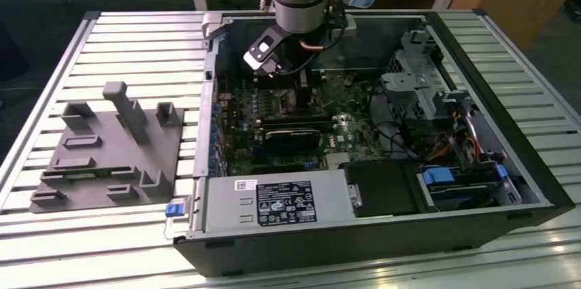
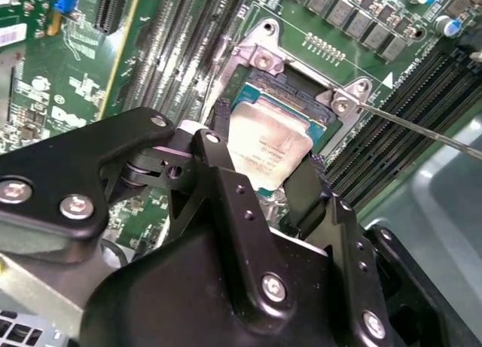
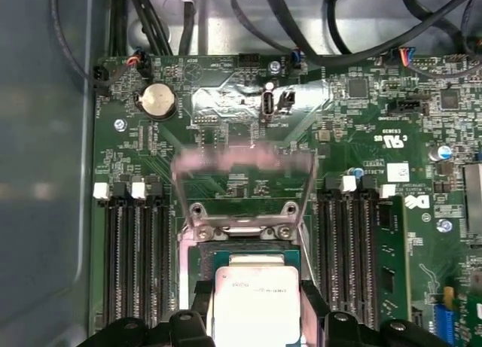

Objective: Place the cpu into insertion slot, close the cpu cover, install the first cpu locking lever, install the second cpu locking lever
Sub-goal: 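Place the cpu into insertion slot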

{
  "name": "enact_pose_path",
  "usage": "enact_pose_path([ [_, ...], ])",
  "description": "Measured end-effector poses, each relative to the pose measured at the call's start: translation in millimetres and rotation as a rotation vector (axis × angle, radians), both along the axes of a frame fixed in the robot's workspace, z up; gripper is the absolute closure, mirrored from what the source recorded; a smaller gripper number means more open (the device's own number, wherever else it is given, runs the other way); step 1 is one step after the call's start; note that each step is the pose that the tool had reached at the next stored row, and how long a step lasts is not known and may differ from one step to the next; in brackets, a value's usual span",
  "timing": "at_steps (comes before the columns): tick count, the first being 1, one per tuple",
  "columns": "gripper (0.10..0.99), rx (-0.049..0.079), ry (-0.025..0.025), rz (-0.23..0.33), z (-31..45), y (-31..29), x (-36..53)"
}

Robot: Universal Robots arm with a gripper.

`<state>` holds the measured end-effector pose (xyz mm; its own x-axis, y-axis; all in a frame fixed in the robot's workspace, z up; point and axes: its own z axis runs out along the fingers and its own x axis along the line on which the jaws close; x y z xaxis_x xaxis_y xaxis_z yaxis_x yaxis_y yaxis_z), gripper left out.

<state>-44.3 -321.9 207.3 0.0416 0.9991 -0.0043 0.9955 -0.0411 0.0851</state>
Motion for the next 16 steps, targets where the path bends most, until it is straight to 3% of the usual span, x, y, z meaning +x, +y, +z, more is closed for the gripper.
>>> enact_pose_path([
  [16,0.549,0.000,0.0000,0.000,-11.8,3.4,0.0],
])
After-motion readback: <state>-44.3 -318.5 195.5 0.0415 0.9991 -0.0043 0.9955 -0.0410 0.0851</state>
